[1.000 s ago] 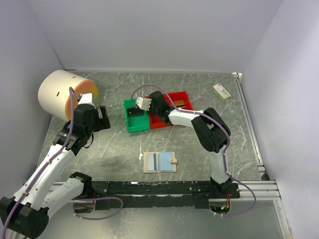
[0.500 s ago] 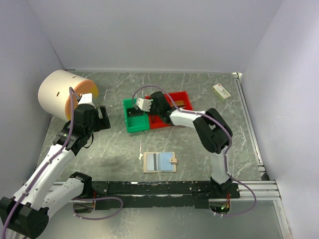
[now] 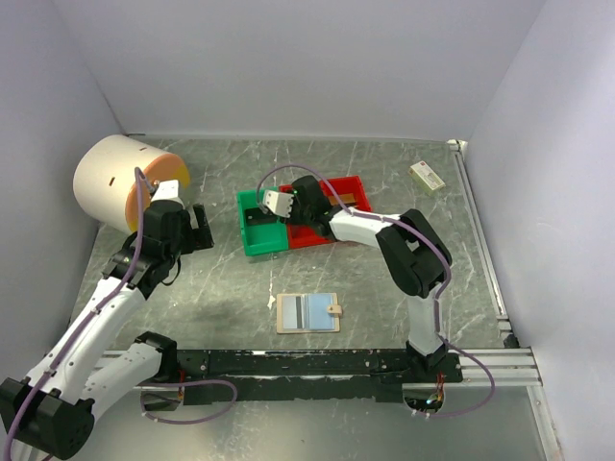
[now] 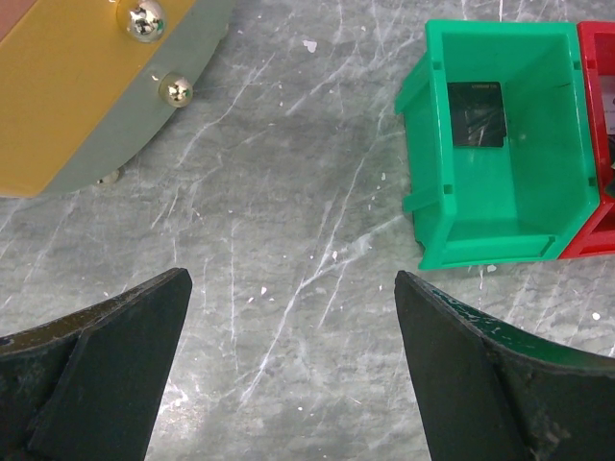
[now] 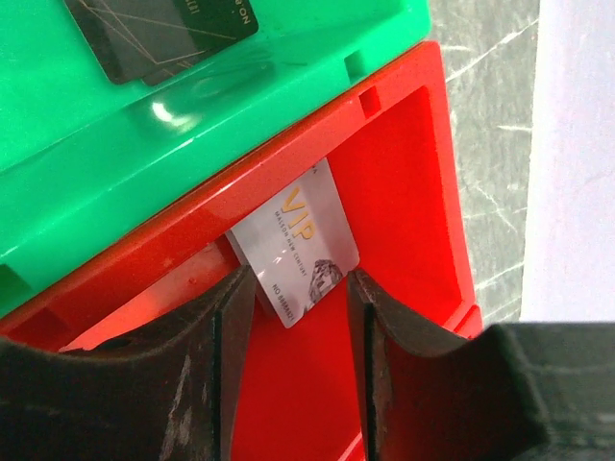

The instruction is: Take the credit cards out of the card holder

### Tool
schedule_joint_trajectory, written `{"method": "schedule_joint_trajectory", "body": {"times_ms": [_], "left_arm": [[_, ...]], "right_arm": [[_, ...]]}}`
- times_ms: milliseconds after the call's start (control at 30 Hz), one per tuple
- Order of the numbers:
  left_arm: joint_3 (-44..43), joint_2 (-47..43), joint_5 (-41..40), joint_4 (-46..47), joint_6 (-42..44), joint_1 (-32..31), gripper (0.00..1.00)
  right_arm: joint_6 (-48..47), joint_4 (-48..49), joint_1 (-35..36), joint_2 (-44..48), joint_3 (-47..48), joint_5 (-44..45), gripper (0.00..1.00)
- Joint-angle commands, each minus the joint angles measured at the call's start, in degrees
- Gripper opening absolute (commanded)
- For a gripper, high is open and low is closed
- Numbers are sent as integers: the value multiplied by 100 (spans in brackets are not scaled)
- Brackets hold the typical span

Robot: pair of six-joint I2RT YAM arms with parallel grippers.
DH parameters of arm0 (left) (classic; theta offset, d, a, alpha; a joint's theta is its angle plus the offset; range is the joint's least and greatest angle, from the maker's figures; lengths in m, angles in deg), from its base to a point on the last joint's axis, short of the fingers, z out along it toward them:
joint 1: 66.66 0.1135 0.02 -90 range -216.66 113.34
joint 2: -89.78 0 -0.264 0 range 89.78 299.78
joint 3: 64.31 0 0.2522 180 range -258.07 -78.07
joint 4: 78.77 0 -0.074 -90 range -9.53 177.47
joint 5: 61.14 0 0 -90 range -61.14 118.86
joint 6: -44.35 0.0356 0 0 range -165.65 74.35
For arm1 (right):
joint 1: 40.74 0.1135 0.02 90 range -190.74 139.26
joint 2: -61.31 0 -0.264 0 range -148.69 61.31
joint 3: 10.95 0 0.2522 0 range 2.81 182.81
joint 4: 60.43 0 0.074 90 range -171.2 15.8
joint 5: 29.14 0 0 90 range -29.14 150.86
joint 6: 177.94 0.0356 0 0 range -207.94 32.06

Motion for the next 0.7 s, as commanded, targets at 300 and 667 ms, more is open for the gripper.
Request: {"method": "schedule_joint_trajectory", "body": {"times_ms": [300,667], "left_arm": [[-82,40,110,-72,16,19,99],[-117,172,272,-87,42,10,99]], "right_arm": [[1198,763,-59,1083,-322,-163,45],[5381,553,-88,2906,-802,1164,84]]}}
